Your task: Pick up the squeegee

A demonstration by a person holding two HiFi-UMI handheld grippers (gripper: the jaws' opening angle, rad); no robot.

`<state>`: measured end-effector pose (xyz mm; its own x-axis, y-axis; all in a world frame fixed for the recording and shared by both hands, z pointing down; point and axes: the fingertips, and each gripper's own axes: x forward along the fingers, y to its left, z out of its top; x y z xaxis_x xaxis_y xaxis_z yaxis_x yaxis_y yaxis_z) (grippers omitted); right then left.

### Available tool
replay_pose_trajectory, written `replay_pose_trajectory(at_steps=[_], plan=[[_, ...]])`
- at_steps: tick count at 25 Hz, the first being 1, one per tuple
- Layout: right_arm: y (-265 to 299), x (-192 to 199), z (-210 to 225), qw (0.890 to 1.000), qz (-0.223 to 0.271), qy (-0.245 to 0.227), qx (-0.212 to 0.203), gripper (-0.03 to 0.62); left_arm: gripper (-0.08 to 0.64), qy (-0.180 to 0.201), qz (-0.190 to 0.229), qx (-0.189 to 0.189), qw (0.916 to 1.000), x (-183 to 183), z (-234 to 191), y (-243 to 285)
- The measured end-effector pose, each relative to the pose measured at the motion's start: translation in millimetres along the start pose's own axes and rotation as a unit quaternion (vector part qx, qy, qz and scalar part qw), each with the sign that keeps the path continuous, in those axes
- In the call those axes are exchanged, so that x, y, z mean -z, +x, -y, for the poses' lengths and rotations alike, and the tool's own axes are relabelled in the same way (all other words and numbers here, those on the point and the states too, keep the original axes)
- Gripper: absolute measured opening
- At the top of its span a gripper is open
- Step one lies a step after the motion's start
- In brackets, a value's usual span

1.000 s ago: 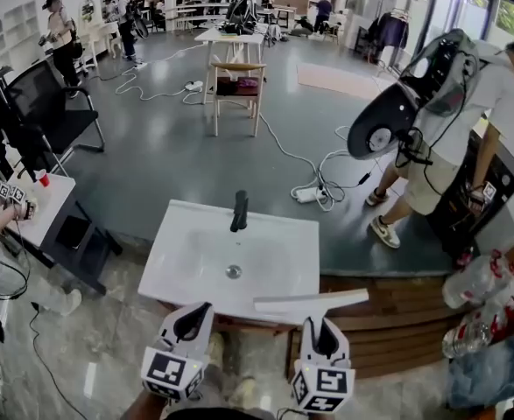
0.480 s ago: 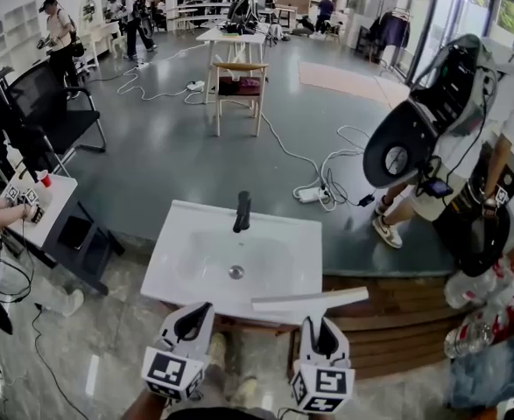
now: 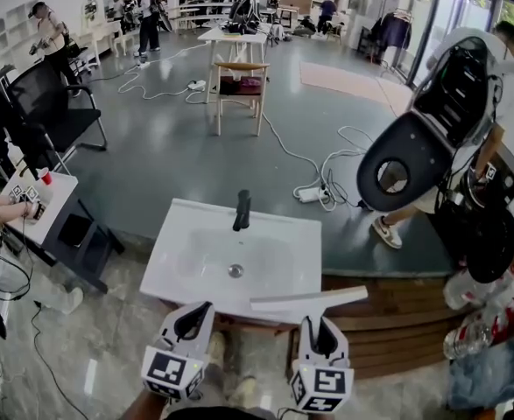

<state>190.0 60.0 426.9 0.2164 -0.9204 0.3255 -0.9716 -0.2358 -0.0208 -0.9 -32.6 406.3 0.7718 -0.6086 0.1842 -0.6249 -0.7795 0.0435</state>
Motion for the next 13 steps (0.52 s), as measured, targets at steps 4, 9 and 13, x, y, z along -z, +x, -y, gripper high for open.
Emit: replay_pose_trajectory(at_steps=[4,9,13], plan=[[-2.7,-2.4,0.5,1.0,-0.003,0.0,0.0,0.077,0.002,0.005,0.001,0.003,1.0,-4.6,2.1,-0.5],[-2.3,4.0,6.1,1.0,-0.003,0.001,0.0,0.077,0.002,0.002,-0.007,0.003,1.0,-0.8,7.4,1.6],[-1.2,4.8,10.9,1.0,-0.001,0.001,-0.002,0.077,0.002,-0.002,-0.006,-0.003,1.0,-1.7,9.8,5.3]])
